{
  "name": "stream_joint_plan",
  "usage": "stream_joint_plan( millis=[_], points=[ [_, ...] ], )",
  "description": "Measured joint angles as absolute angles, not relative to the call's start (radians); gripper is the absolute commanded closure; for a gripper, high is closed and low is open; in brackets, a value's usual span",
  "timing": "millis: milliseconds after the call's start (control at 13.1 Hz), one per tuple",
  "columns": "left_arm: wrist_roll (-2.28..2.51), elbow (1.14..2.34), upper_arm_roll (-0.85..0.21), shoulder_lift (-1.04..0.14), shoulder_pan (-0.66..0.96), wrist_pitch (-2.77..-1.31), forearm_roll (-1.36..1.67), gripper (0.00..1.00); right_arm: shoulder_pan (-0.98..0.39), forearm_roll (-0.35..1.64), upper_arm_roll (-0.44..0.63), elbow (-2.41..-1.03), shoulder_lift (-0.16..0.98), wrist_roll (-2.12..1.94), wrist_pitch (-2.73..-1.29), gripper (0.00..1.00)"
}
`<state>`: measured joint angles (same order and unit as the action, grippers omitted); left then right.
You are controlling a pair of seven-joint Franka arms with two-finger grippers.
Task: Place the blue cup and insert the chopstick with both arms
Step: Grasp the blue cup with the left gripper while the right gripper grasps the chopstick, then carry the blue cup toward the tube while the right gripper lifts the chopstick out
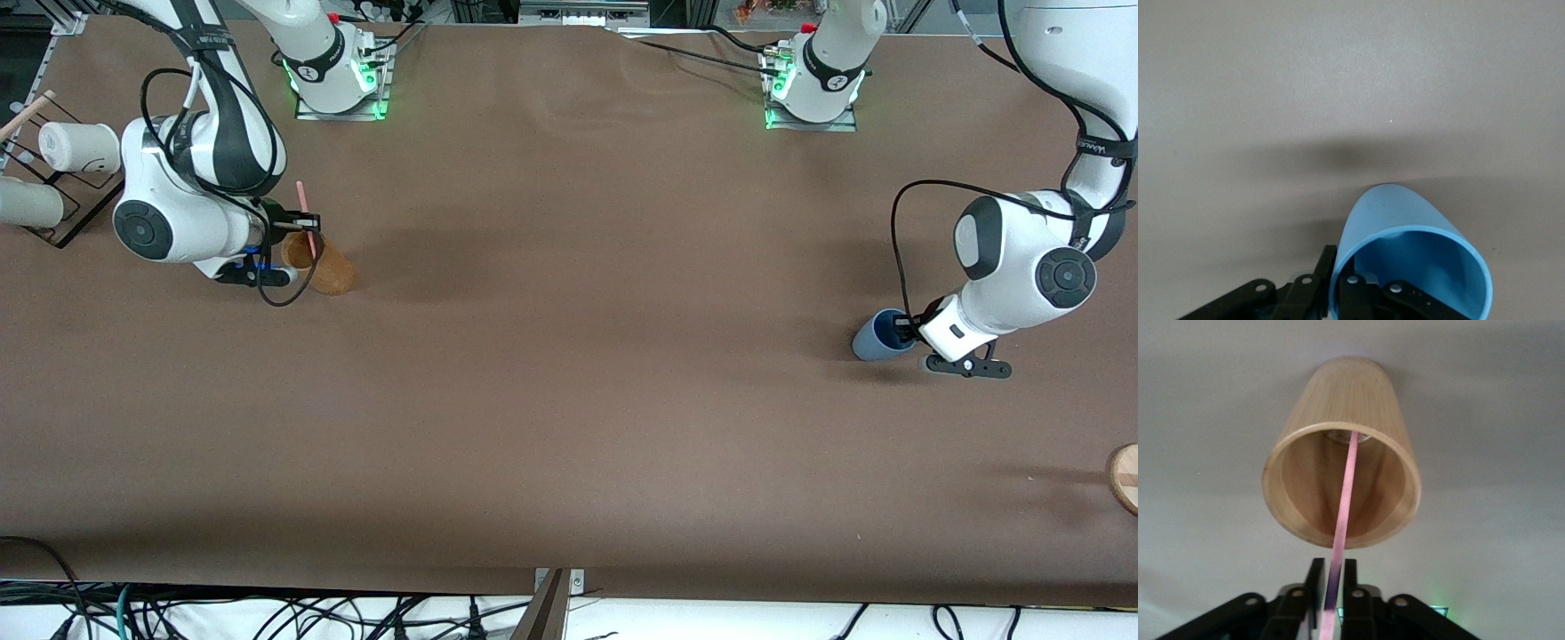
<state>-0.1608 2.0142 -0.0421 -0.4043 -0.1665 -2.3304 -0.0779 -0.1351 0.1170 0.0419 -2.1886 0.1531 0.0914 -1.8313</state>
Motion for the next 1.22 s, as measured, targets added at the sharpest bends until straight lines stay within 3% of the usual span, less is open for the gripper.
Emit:
stream_joint_plan(
  millis=[229,459,918,1224],
  points=[
    [-0.152,1.981,-0.043,-0.404,-0.163,-2.309,-0.075,1.00,-0.142,0.117,0.041,-2.184,0.153,0.093,-1.824,1.00],
    [-0.030,1.865,-0.082,-0.402,-0.116,-2.160,-0.055,1.00,-0.152,0.117,0.041,-2.118,0.150,0.093,-1.724,1.00],
    [0.454,1.707,-0.125,-0.407,0.195,-2.020,-0.036,1.00,-0.154,0.115,0.043,-1.913,0.149,0.093,-1.431,1.00],
    [0.754,1.561,-0.127,-0.510,0.433,-2.008,0.062,1.00,-0.153,0.114,0.045,-1.700,0.145,0.093,-1.200,1.00]
  ],
)
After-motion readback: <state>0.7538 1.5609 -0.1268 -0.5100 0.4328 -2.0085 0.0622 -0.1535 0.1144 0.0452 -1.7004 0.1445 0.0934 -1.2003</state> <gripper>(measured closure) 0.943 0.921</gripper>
